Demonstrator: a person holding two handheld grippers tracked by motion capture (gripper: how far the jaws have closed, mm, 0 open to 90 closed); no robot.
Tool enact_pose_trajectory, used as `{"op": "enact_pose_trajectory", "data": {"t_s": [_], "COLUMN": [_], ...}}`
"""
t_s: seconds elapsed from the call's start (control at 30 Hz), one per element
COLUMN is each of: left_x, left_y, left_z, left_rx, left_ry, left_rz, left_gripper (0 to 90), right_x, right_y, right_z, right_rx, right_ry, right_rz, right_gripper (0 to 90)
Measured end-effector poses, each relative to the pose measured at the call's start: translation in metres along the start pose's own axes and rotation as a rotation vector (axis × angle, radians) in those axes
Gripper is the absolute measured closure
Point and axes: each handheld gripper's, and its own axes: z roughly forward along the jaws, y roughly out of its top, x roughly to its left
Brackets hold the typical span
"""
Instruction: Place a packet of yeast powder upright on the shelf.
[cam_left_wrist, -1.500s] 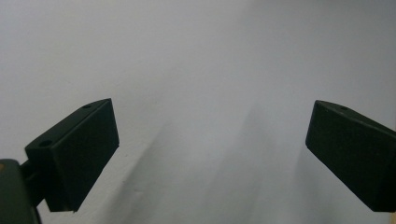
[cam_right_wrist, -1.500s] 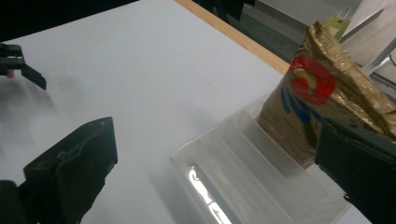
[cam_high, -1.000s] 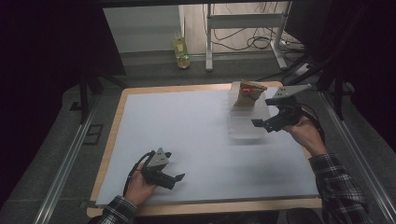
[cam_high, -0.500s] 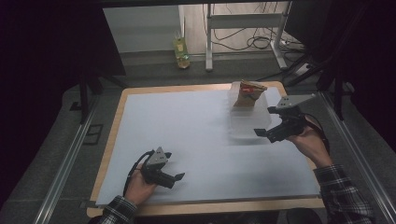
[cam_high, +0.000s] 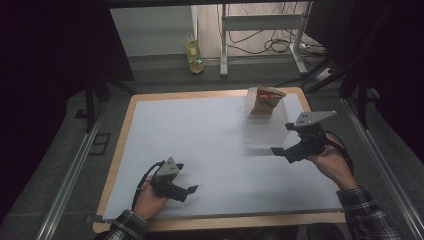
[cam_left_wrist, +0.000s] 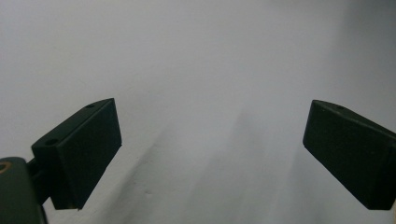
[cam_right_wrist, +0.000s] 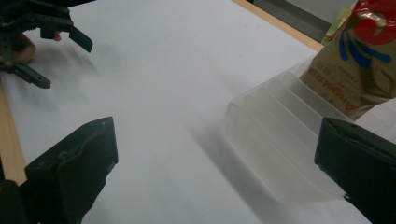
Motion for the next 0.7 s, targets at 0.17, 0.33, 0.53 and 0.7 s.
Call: {"op": "enact_pose_trajectory", "data": {"t_s": [0.17, 0.33, 0.53, 0.7], "left_x": [0.0, 0.0, -0.001, -0.001], "left_y": [0.0, 0.0, 0.0, 0.0], "left_z": [0.0, 0.0, 0.0, -0.001], "left_rx": [0.004, 0.008, 0.014, 0.01], "left_ry": [0.003, 0.008, 0.008, 0.011], "left_rz": [0.001, 0.005, 0.011, 0.011], "left_gripper": [4.5, 4.5, 4.5, 4.4], "right_x": [0.006, 0.015, 0.023, 0.03], "right_y": [-0.004, -0.011, -0.017, -0.023], "right_z": [0.003, 0.009, 0.012, 0.012], "right_rx": [0.002, -0.002, 0.001, 0.004], "right_ry": [0.02, 0.039, 0.047, 0.049], "right_rz": [-0.001, -0.004, 0.014, 0.015], "right_gripper": [0.0, 0.0, 0.0, 0.0]}}
